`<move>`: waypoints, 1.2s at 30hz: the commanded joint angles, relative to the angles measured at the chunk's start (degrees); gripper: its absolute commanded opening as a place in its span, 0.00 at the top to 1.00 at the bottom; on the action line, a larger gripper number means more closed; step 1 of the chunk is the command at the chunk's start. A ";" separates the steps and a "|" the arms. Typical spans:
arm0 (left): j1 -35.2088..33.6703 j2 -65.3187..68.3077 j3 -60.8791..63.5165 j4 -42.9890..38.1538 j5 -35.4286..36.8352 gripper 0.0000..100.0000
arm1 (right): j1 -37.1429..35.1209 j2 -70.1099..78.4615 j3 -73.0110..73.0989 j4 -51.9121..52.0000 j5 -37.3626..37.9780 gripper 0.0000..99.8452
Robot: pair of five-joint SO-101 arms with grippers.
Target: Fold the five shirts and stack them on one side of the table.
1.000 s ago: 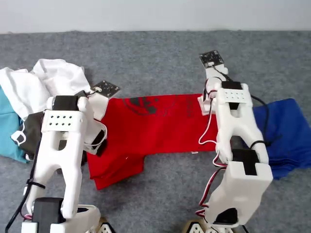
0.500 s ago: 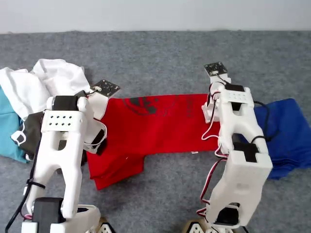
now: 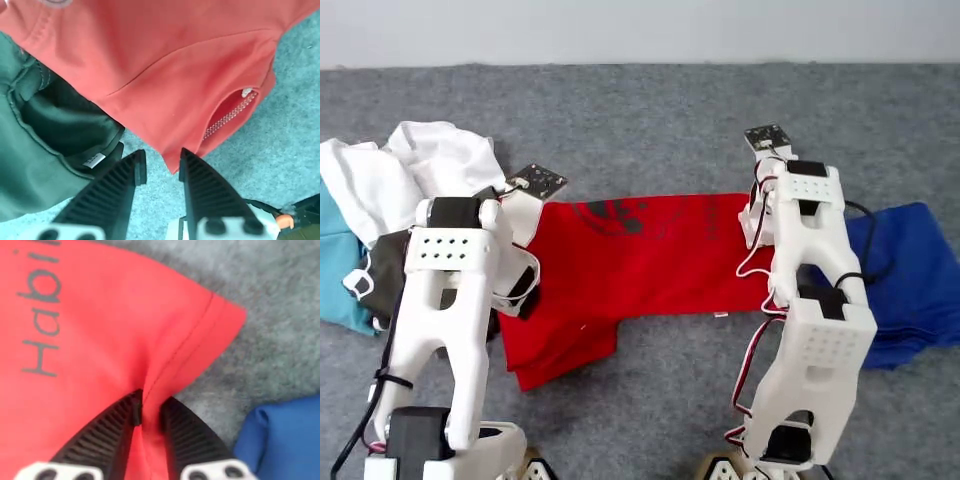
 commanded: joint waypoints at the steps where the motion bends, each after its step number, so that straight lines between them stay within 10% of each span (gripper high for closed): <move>1: 0.35 -1.49 0.04 -0.35 0.70 0.88 | 0.40 -0.75 -2.90 1.19 -0.18 0.99; 25: 0.44 -1.49 0.04 -0.35 0.79 0.88 | 8.84 -0.31 -13.80 7.52 5.54 0.91; 29: 4.57 -1.49 0.04 2.46 0.44 0.88 | 7.60 -0.75 -17.85 16.57 5.71 0.74; 36: 14.24 -1.49 6.73 3.87 0.09 0.88 | 4.09 -1.10 -31.03 34.42 5.54 0.73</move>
